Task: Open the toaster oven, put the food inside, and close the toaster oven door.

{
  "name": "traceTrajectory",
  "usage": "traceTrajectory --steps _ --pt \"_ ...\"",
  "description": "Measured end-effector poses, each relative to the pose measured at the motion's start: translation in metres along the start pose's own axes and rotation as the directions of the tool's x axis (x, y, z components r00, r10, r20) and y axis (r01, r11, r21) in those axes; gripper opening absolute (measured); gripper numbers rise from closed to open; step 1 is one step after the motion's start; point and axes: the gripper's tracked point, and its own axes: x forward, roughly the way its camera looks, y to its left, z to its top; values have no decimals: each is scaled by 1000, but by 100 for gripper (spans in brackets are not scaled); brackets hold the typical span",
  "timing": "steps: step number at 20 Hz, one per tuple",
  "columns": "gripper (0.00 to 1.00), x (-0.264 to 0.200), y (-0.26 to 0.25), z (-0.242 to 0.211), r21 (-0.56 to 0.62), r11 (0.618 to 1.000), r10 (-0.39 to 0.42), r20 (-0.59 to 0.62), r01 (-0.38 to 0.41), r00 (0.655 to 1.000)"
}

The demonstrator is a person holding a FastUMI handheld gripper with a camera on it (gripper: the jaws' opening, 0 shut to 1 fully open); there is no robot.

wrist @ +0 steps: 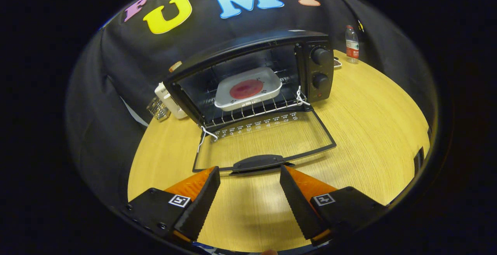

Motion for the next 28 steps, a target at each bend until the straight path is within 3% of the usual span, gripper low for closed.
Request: traceTrajectory --steps 10,19,28 --pt "99 27 -14 -30 -103 992 -92 -136 78 986" --pt "99 43 -22 -26 -130 982 -156 -145 137 977" --pt "99 40 -17 -20 -163 977 -157 -108 138 982"
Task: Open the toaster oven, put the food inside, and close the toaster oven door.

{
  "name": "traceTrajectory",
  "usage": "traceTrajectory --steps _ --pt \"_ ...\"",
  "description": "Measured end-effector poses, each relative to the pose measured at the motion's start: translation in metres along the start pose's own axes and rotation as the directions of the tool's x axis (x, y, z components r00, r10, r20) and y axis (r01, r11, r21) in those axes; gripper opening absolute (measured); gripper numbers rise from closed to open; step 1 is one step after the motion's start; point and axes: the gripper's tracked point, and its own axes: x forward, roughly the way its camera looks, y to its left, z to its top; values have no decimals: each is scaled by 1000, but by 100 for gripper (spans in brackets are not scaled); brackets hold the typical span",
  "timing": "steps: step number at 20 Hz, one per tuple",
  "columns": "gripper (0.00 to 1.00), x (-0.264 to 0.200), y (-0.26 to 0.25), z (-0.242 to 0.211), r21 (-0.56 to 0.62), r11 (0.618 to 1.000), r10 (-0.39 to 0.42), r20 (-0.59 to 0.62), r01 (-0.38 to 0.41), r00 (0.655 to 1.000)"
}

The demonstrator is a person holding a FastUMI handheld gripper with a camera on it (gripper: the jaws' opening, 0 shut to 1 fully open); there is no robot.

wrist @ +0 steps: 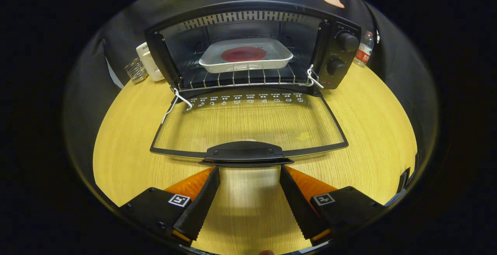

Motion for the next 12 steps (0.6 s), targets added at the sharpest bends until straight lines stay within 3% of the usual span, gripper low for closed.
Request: traceTrajectory --steps 6,9,12 --pt "98 -6 0 8 17 1000 3 25 -4 1000" --pt "98 -14 -6 20 -87 995 -34 99 42 995" --pt "97 -14 -5 20 -64 997 -27 95 33 995"
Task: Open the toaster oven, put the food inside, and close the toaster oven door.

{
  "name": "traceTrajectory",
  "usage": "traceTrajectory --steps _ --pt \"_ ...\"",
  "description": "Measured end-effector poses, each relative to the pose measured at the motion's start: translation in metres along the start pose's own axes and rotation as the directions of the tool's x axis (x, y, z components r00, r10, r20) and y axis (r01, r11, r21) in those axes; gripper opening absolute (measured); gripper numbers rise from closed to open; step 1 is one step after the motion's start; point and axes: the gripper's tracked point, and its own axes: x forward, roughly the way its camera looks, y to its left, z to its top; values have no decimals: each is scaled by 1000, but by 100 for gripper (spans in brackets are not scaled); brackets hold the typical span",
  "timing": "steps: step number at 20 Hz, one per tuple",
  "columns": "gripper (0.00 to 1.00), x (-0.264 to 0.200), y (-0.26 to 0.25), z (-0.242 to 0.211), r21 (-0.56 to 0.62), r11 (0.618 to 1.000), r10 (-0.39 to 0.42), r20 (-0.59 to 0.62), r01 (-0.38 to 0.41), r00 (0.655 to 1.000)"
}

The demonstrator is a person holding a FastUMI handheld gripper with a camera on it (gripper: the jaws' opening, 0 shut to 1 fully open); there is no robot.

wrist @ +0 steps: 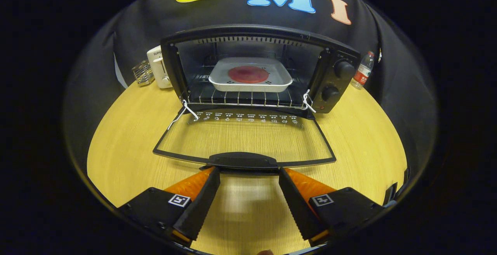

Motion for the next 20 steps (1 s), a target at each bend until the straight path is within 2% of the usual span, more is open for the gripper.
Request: traceTrajectory --steps 12,20 --pt "97 -33 0 30 7 1000 6 118 -7 993" --pt "97 -47 -5 75 -20 1000 5 263 1 965"
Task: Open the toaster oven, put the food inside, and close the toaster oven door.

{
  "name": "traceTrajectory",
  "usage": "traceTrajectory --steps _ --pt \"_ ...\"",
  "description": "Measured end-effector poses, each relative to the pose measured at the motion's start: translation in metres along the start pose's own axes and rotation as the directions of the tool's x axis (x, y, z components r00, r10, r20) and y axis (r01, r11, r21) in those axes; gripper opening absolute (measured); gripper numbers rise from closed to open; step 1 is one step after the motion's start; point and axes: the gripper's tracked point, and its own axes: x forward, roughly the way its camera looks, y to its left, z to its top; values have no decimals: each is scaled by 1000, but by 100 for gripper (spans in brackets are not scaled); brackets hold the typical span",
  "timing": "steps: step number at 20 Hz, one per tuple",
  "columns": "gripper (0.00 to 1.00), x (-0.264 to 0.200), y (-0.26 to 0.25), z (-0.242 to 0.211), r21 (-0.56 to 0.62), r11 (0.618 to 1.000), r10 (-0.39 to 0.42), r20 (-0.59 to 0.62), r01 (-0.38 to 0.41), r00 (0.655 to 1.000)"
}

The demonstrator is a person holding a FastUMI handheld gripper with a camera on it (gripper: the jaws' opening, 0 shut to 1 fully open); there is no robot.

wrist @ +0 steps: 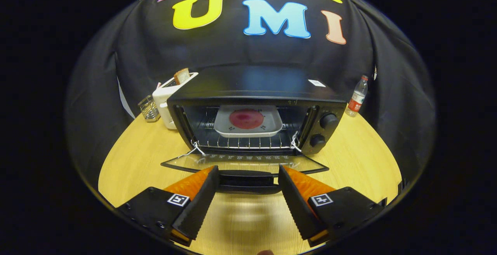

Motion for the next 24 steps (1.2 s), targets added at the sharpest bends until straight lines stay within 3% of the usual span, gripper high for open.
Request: traceTrajectory --steps 2,18,24 --pt "97 0 0 8 -34 999 -5 24 5 1000" --pt "97 15 -7 69 21 999 21 163 -24 986" --pt "97 -20 -13 86 -27 999 25 251 -19 968"
